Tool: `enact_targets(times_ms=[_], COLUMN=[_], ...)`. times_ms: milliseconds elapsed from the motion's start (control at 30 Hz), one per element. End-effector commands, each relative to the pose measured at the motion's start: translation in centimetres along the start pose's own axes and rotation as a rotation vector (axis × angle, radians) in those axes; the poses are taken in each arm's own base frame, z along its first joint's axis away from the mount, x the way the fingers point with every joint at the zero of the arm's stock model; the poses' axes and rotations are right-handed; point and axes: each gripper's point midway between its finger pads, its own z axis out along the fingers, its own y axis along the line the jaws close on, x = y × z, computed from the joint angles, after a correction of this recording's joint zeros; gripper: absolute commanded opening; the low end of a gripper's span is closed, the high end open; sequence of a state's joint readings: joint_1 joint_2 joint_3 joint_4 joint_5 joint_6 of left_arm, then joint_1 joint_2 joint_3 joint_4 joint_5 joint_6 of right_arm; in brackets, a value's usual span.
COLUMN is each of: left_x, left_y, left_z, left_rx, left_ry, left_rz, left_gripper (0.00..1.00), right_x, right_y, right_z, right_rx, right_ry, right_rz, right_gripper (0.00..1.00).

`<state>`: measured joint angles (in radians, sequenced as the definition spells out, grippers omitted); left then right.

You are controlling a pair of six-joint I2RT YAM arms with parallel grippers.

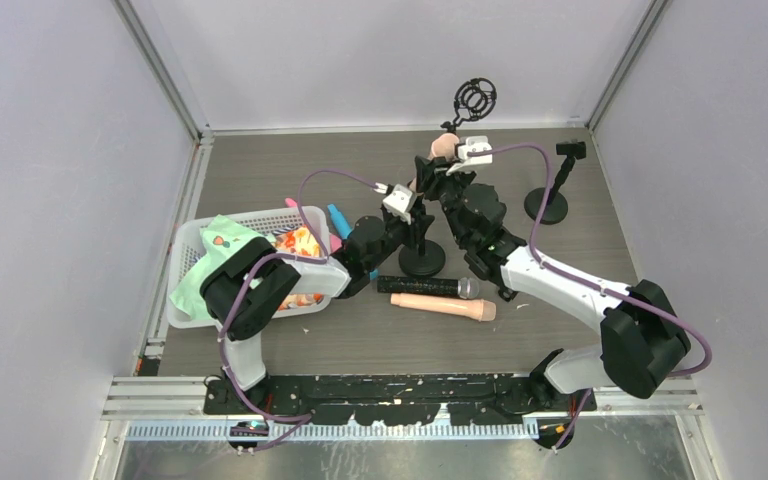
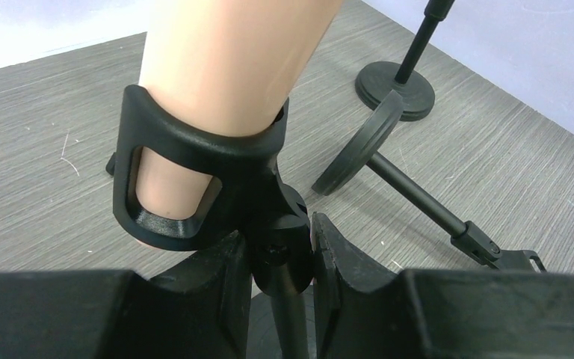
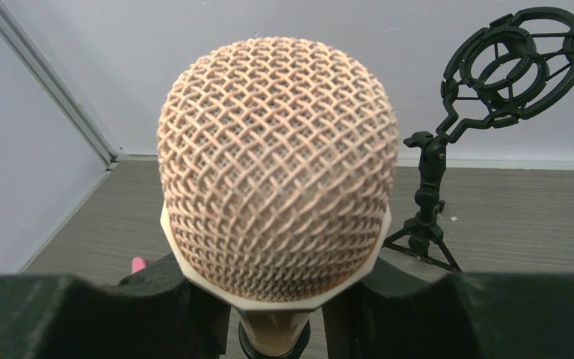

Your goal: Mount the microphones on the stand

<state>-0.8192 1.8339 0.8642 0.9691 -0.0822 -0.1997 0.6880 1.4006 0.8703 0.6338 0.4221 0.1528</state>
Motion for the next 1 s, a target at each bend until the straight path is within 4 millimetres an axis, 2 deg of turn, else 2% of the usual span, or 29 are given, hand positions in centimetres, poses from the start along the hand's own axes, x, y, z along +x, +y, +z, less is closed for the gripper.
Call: enact_targets(times_ms=[0,300,400,467,600,733,867,967], left_x=[-5.1,-5.0,-4.8,-4.6,-4.3,-4.1,-4.0,-4.2], left_y=[-0.9,-0.7,-0.4,-0.2,-0.4,-0.5,-0.3,-0.2], left_z=[-0.2,-0.5,-0.5,-0.4,-0.5,-0.5,-0.5,-0.6], left_rx=[0.032,0.023,0.004,-0.015,-0.013,-0.02,-0.04,-0.049], left_ry=[-0.145,-0.141,-0.131,-0.117,-0.105,-0.109,-0.117,-0.127], left_rz=[0.099,0.104,0.077,0.046,-0.03,-0.107,-0.168,-0.206], left_gripper=[0.0,0.0,0.0,0.0,0.09,0.09,0.06,0.07], right_x=[16.9,17.5,17.1,15.7,12.7,10.0,9.3,9.1], right_y=[-4.4,-4.5,-4.6,-4.3,-3.7,-2.8,-2.5,-2.8], right_z=[-6.8,-7.7,-7.8,-7.2,-6.7,-6.3,-6.9,-7.3], right_rx=[0.046,0.045,0.06,0.068,0.077,0.067,0.066,0.082], right_ry=[0.611,0.703,0.68,0.597,0.417,0.257,0.14,0.058], right_rz=[-0.305,-0.385,-0.383,-0.339,-0.205,-0.031,0.141,0.192], right_gripper=[0.01,0.01,0.01,0.01,0.01,0.01,0.01,0.01])
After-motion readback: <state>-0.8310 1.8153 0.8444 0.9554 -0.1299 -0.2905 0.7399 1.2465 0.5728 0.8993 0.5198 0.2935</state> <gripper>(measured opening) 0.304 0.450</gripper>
